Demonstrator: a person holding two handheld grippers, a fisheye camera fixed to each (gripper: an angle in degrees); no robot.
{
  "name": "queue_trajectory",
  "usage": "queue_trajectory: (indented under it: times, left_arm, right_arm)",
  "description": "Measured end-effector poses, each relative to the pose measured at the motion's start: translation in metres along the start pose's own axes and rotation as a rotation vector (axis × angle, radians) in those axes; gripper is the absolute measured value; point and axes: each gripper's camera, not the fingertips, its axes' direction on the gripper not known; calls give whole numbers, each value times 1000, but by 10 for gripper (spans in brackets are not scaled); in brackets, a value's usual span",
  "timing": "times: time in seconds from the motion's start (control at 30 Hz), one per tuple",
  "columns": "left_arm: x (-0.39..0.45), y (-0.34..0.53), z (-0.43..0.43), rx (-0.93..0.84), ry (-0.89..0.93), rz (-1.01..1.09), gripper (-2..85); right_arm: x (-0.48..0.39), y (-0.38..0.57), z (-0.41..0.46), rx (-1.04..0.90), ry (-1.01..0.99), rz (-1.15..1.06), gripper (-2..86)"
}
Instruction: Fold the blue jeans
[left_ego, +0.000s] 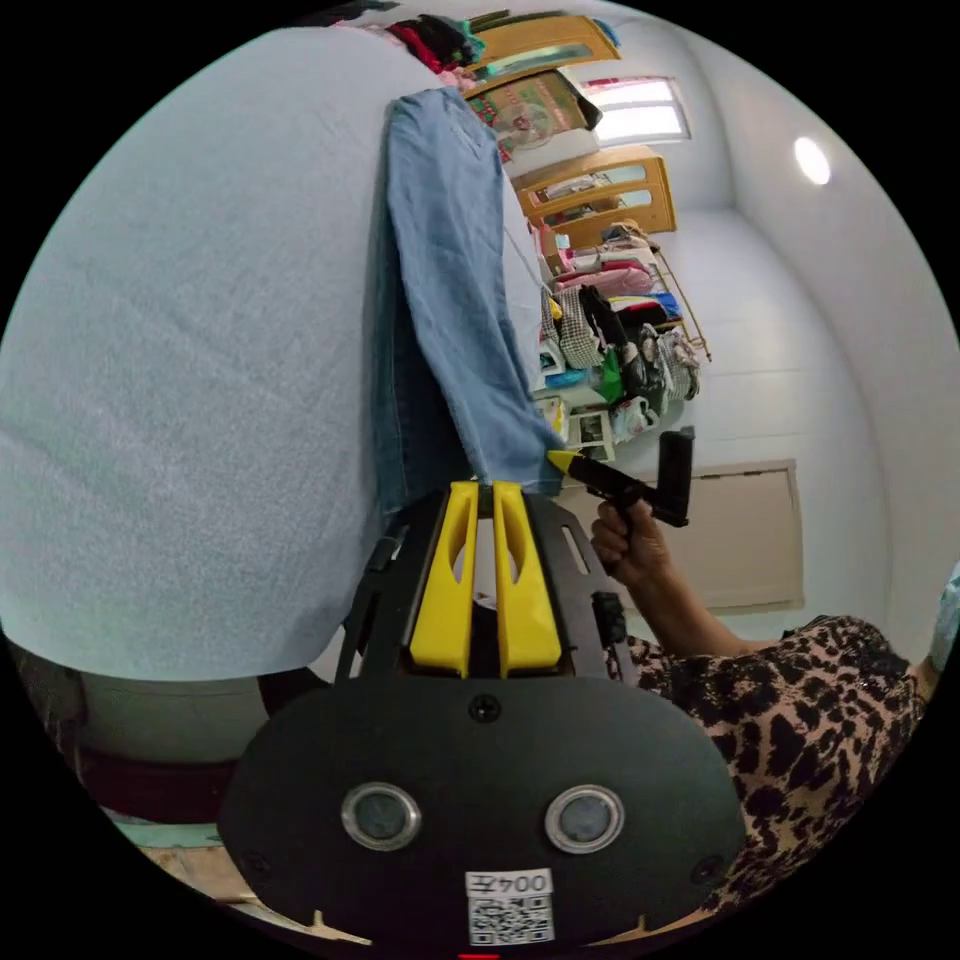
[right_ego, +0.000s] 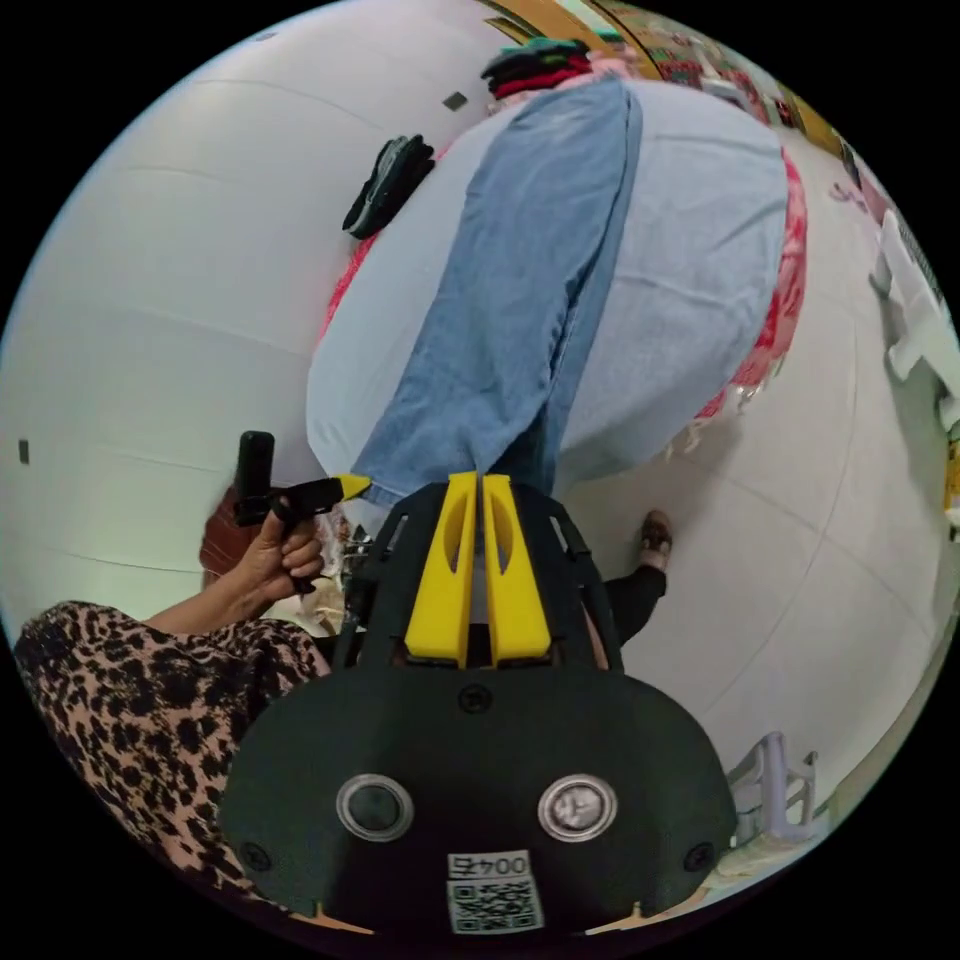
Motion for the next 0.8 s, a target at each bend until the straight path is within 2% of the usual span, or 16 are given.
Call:
queue_trajectory:
  times: [0.23,0.8]
  left_arm:
    - [-15,3,5,-38,-72,-32,30]
    - [-38,13,-6,-10,-36,-91,29]
  right_arm:
    - [40,12,31,-53,-110,171,-6]
    - [41,-10,33,-66,-57,142,-6]
